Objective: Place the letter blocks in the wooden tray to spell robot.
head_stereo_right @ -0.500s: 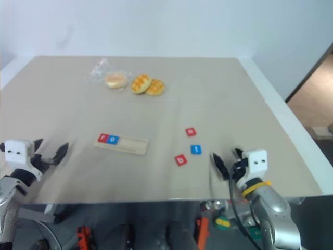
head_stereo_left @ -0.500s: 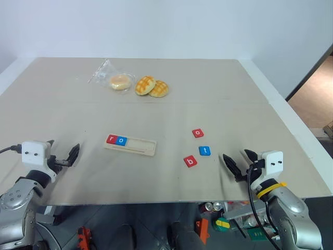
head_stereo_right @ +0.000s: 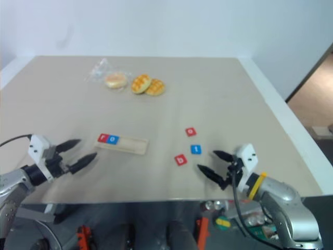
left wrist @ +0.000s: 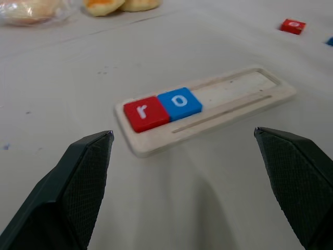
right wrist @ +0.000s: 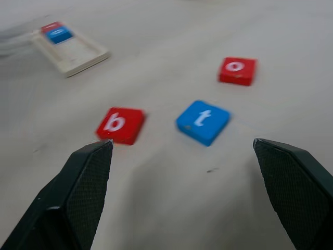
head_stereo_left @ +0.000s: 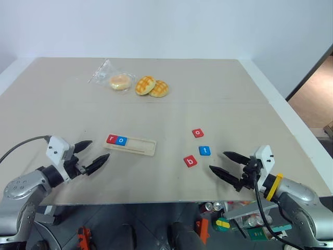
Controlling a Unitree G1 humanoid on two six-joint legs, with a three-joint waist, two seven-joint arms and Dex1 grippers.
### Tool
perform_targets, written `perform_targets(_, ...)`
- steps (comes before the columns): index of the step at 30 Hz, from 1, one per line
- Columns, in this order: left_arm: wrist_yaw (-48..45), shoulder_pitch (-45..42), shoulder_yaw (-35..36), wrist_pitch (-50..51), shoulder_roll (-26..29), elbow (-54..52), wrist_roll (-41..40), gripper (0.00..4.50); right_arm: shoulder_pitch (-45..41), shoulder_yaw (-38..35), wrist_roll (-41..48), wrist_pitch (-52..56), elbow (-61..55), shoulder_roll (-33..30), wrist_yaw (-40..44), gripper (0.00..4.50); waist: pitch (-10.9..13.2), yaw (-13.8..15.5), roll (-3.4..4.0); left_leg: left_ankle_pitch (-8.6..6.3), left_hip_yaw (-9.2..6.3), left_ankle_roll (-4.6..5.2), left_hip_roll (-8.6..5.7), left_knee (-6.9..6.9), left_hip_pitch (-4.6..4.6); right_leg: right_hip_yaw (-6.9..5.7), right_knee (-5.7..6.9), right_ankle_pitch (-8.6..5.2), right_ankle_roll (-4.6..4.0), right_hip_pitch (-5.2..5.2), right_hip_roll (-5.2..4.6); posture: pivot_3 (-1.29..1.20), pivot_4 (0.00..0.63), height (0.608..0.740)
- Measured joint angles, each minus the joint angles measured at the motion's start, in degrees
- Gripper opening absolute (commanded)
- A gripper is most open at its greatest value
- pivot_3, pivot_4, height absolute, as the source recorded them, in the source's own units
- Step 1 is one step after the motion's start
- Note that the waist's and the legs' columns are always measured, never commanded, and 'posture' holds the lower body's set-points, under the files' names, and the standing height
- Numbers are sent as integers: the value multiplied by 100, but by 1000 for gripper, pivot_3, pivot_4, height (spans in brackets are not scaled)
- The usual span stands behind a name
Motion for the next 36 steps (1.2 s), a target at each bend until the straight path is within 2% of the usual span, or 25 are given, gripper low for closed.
perform_targets(5,-67,-90,-98,-207,3,55,159,4500,-164,28,-6,24,-11,-20,62,4453,1,1,-1,0,-2,0,-1,1,0,-1,0,0,1,1,0,0,150,740)
perform_targets(8,-361,-594,-330,-517,116,384,375,4500,-440,88,-4,170,-140,-20,-73,4453,3,4,-1,3,-4,3,-3,6,-2,-3,3,8,1,0,4,0,150,740)
perform_targets(11,-1290,-1716,-918,-827,512,1175,621,4500,-927,232,29,359,-447,-39,-144,4453,3,19,-2,17,-5,7,-5,7,-2,-7,2,13,-4,2,6,0,150,740)
perform_targets(16,-3084,-3444,-2096,-1285,682,2864,1139,4500,-1390,646,57,573,-587,-50,-93,4453,4,14,-2,16,-3,5,-12,5,-14,-5,-3,8,7,-1,4,0,150,740)
perform_targets(21,-4104,-5181,-2891,-2163,206,5145,1943,4500,-1576,879,45,571,-637,-89,104,4453,4,23,-2,1,-19,23,-13,6,-42,-14,-3,7,38,-15,13,0,150,740)
perform_targets(25,-4450,-5973,-3180,-3083,-259,6556,2469,4500,-1608,996,-11,523,-644,-103,187,4453,4,11,-3,-19,-22,47,-13,10,-48,-13,-2,5,26,-18,15,0,150,740)
perform_targets(30,-4678,-6433,-3362,-3605,-555,7504,2789,4500,-1589,999,-74,461,-664,-101,175,4453,5,18,-4,-22,-34,50,-13,16,-54,-24,1,-2,34,-19,17,0,150,740)
perform_targets(36,-4688,-6849,-3496,-3937,-736,8138,3070,4500,-1444,1037,-211,410,-786,-33,36,4453,5,11,-4,-21,-34,50,-13,27,-53,-21,8,-3,47,-18,16,0,150,740)
